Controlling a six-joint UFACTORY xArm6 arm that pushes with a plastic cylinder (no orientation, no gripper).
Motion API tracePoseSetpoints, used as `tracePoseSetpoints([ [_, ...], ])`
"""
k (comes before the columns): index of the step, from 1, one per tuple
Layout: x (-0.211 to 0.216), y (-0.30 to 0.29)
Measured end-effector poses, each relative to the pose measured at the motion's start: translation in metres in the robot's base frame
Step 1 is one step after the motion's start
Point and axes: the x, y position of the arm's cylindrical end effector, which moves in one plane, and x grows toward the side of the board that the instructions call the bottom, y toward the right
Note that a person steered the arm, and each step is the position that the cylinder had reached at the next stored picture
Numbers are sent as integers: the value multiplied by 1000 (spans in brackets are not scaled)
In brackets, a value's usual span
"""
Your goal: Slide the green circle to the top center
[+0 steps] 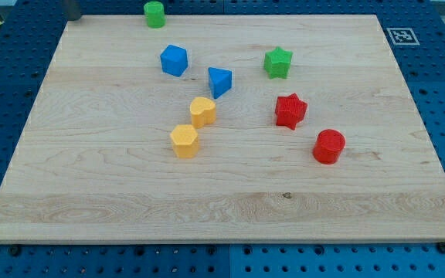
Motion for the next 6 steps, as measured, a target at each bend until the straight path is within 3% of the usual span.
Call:
tracePoseSetpoints([
  [3, 1, 18],
  [6, 0, 77],
])
